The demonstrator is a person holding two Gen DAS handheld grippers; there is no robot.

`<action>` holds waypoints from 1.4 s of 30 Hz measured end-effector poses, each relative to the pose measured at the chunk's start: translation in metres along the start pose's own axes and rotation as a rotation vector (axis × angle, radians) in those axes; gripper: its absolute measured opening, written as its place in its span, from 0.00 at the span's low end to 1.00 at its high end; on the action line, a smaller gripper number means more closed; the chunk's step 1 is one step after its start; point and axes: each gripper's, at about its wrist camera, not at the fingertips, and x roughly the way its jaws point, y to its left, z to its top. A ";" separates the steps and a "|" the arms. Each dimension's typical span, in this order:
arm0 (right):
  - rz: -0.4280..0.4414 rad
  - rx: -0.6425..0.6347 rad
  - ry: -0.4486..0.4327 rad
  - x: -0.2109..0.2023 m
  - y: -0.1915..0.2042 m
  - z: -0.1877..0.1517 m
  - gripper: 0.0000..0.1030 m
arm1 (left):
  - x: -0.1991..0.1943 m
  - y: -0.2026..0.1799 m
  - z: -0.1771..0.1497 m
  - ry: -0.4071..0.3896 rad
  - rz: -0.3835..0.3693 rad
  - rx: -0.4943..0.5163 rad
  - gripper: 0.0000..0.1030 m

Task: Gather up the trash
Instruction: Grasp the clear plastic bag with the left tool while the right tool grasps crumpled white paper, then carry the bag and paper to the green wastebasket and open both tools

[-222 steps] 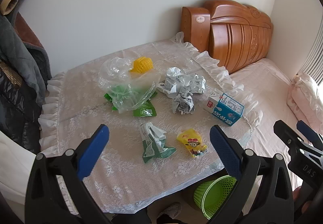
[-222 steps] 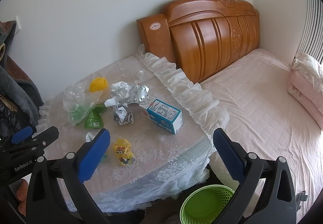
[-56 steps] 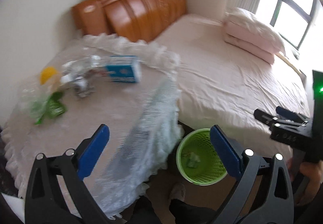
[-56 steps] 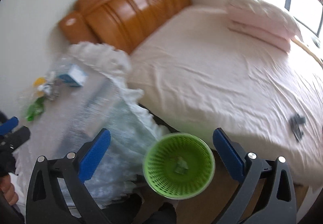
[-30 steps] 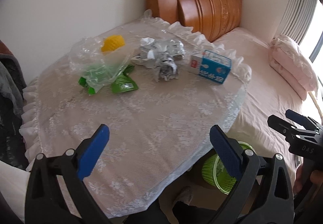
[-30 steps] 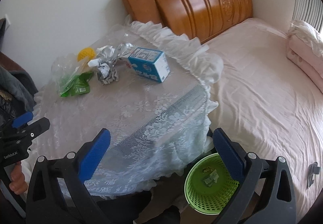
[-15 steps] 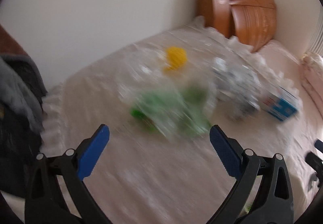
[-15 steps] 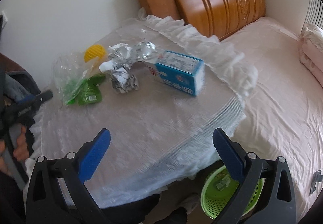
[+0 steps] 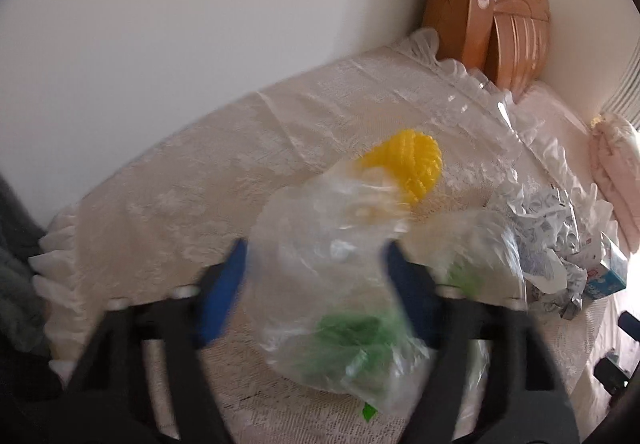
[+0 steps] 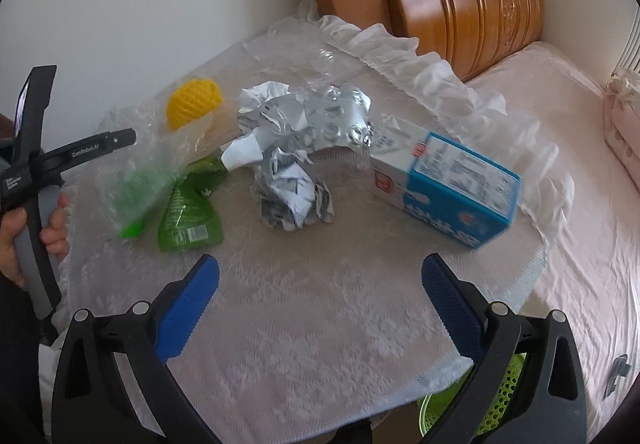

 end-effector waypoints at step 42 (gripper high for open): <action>0.104 0.034 -0.055 -0.063 -0.068 -0.062 0.44 | -0.166 -0.119 -0.110 -0.086 -0.181 0.059 0.16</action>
